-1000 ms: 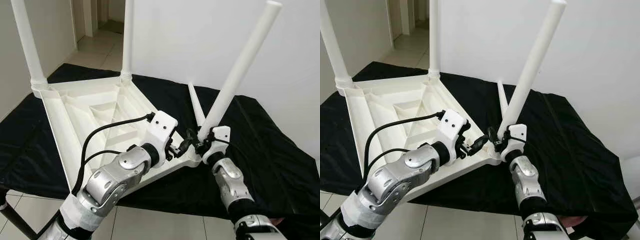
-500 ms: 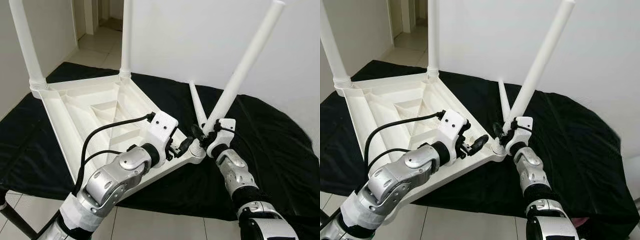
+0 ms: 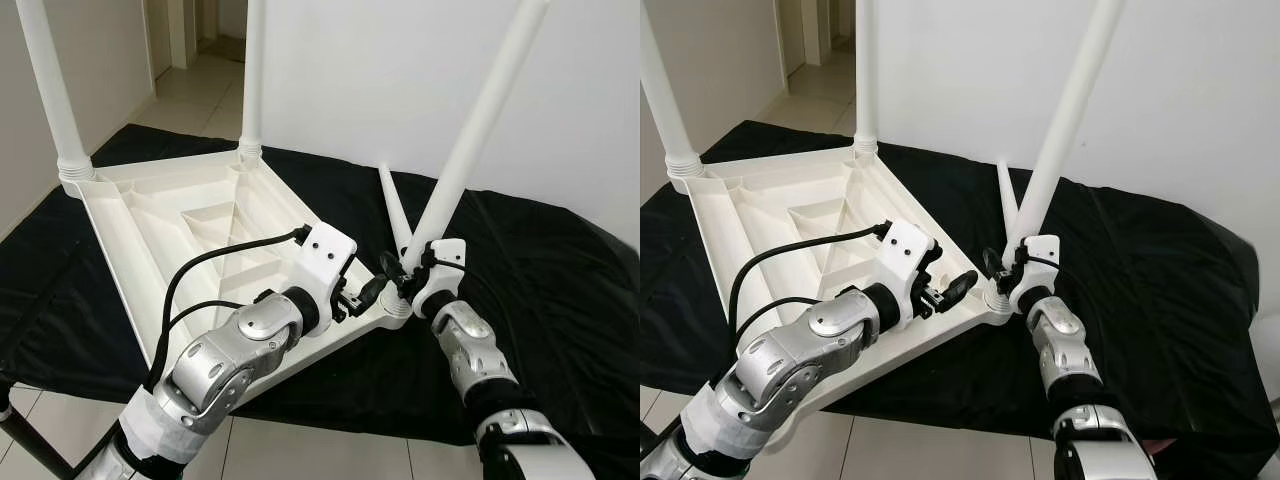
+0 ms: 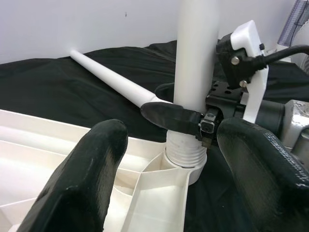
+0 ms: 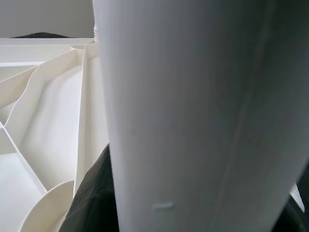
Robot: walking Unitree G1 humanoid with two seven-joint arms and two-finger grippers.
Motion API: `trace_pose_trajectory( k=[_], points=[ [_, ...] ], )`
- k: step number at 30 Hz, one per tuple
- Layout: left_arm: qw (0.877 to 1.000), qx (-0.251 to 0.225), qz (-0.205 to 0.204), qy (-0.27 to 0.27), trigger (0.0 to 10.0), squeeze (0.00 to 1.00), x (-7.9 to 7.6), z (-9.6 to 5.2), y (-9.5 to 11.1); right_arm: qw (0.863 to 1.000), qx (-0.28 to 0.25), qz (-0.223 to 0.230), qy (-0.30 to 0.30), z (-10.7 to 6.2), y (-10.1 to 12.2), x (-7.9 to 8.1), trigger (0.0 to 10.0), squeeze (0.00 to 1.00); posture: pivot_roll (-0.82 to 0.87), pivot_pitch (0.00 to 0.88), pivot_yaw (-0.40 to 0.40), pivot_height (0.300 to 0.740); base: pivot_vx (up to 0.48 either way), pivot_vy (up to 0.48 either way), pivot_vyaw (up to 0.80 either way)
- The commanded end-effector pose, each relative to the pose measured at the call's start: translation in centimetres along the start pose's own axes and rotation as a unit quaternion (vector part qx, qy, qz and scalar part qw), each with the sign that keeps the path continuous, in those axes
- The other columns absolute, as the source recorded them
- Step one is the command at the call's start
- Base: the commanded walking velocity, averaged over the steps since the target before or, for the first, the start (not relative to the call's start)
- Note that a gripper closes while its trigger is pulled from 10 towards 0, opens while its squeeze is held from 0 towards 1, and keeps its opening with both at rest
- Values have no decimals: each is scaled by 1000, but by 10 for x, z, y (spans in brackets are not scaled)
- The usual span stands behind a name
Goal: Building children table
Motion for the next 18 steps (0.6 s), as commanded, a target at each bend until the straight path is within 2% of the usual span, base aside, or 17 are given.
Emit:
trace_pose_trajectory(
  k=[1, 7, 8, 13, 18],
  points=[
    [997, -15, 10, -80, 10000, 0, -21, -1, 7, 991, 128, 24, 2, -27, -74, 3, 10000, 0, 37, 0, -123, 740, 0, 0, 0],
    [997, -15, 10, -80, 10000, 0, -21, 0, 7, 991, 130, 27, 26, -30, -76, 12, 10000, 0, 30, 0, -123, 740, 0, 0, 0],
    [997, -15, 9, -79, 10000, 0, -20, 0, 7, 990, 131, 37, 39, -33, -77, 18, 10000, 0, 26, 0, -127, 740, 0, 0, 0],
    [997, -16, 10, -76, 10000, 0, -19, 1, 7, 989, 131, 47, 54, -38, -79, 25, 10000, 0, 23, 0, -129, 740, 0, 0, 0],
    [997, -17, 10, -75, 10000, 0, -18, 2, 7, 985, 136, 65, 83, -42, -81, 39, 10000, 0, 22, 0, -133, 740, 0, 0, 0]
  ],
)
Point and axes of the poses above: a point about 5 cm out from each wrist's last joint towards the gripper, its own z axis pointing out of the wrist towards the gripper, its own y axis along the axis of the wrist's last joint, x = y × z, the point moved 6 cm from there along z, pointing out of the wrist towards the gripper, and after that the axes turned 10 degrees about z, right-handed, at the moved point
